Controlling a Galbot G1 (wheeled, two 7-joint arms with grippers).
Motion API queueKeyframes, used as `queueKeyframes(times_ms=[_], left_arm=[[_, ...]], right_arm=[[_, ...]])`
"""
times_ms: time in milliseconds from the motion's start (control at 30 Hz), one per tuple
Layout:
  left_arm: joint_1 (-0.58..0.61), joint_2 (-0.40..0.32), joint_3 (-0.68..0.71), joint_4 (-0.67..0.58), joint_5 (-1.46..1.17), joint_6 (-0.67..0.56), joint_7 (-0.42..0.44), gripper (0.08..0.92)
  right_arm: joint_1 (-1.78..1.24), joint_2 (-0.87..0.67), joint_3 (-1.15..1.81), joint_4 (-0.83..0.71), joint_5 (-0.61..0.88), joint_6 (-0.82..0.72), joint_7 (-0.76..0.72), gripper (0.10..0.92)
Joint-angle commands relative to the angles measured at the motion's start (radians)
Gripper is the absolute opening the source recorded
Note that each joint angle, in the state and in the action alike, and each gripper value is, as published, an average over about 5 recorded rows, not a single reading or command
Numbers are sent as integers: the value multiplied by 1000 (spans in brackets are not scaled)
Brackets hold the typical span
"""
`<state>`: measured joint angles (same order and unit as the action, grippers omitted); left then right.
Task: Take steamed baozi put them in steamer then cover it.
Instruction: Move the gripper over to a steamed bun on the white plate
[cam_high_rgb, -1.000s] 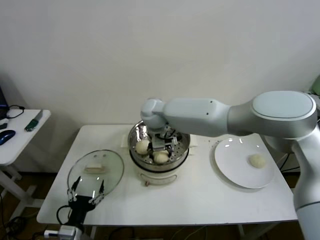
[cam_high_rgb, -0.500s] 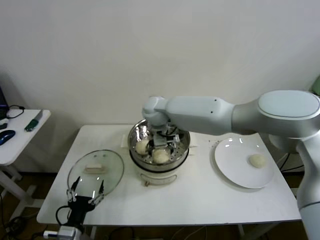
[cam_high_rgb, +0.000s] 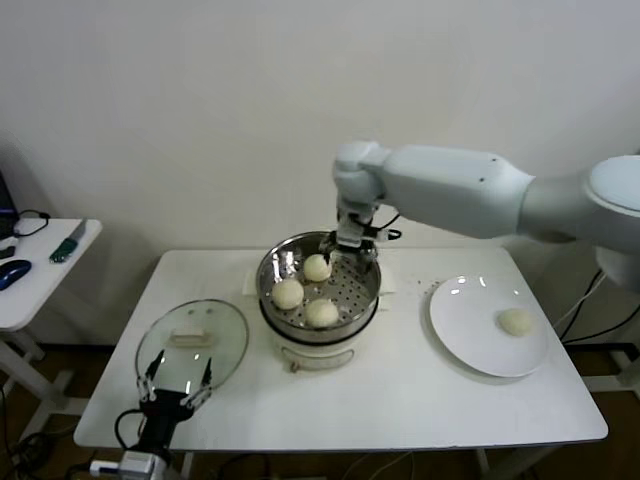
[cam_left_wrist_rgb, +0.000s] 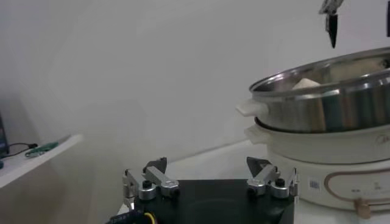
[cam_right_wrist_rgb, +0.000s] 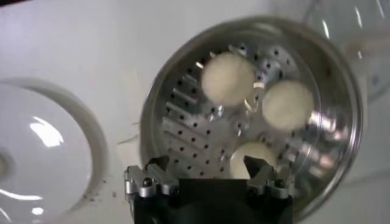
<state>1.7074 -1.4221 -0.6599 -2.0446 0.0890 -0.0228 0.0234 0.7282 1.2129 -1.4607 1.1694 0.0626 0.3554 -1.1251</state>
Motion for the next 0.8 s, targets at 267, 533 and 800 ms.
queueKeyframes(times_ms=[267, 533, 800], left_arm=[[1, 8, 4, -28, -1, 6, 2, 823], [-2, 10, 3, -48, -1, 18, 2, 823], [11, -3, -2, -48, 4, 19, 0, 823]], right_arm=[[7, -562, -47, 22, 223, -574, 45, 823], [-299, -672, 231, -140, 13, -505, 6, 823], [-597, -642, 567, -304, -175, -340, -17, 823]])
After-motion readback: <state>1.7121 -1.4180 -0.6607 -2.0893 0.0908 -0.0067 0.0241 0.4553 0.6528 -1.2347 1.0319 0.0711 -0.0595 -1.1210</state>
